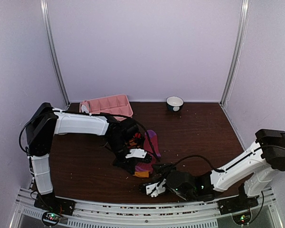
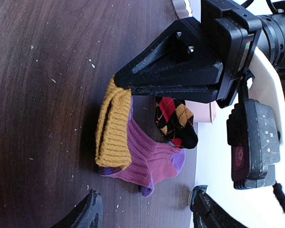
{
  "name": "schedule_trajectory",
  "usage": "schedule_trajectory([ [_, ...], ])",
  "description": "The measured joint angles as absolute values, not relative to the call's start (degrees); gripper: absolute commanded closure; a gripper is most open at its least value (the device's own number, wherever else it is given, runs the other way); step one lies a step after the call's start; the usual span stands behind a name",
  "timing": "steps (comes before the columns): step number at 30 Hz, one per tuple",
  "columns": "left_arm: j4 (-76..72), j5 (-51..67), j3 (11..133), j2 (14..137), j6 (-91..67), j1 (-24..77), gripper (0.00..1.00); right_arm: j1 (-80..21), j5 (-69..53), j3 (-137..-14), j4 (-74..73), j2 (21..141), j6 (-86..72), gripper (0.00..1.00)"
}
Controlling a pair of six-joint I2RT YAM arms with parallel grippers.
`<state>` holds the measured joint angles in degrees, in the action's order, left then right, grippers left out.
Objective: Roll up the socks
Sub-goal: Roll the sock at the center of the board.
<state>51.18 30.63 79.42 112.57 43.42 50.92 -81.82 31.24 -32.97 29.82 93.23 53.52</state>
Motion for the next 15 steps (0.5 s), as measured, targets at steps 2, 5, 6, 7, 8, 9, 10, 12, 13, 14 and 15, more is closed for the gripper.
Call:
schedule_trajectory([
  [2, 51.22, 30.65, 79.46, 112.62, 43.46, 50.92, 1.0, -81.82, 31.09, -32.75, 29.32, 92.66, 53.1, 0.34],
  [5, 51.51, 30.72, 79.85, 112.81, 43.48, 50.92, 1.0, -81.82, 31.14, -32.73, 29.36, 93.62, 53.49, 0.34],
  [6, 51.55, 30.74, 80.07, 112.95, 43.48, 50.92, 1.0, -81.82, 31.18, -32.73, 29.54, 94.26, 53.84, 0.34],
  [7, 51.55, 30.81, 80.2, 112.99, 43.48, 50.92, 1.0, -81.82, 31.24, -32.75, 29.85, 95.2, 54.15, 0.34],
  [8, 51.64, 30.85, 80.29, 113.01, 43.48, 50.92, 1.0, -81.82, 31.31, -32.84, 30.09, 96.23, 54.74, 0.34],
  [9, 51.75, 30.89, 80.38, 113.06, 43.48, 50.92, 1.0, -81.82, 31.33, -32.93, 30.3, 97.12, 55.2, 0.35],
  [10, 51.81, 30.92, 80.4, 113.08, 43.48, 50.92, 1.0, -81.82, 31.44, -33.08, 30.65, 98.0, 55.75, 0.35],
  [12, 52.25, 30.92, 80.42, 113.16, 43.53, 50.92, 1.0, -81.82, 32.03, -33.34, 32.01, 99.5, 57.14, 0.36],
  [13, 52.38, 30.92, 80.42, 113.16, 43.55, 50.92, 1.0, -81.82, 32.4, -33.45, 32.91, 100.14, 57.8, 0.37],
  [14, 52.47, 30.94, 80.42, 113.19, 43.57, 50.92, 1.0, -81.82, 32.95, -33.54, 34.22, 100.86, 58.78, 0.38],
  [15, 52.53, 30.96, 80.42, 113.19, 43.59, 50.92, 1.0, -81.82, 33.5, -33.61, 35.51, 101.51, 59.61, 0.39],
])
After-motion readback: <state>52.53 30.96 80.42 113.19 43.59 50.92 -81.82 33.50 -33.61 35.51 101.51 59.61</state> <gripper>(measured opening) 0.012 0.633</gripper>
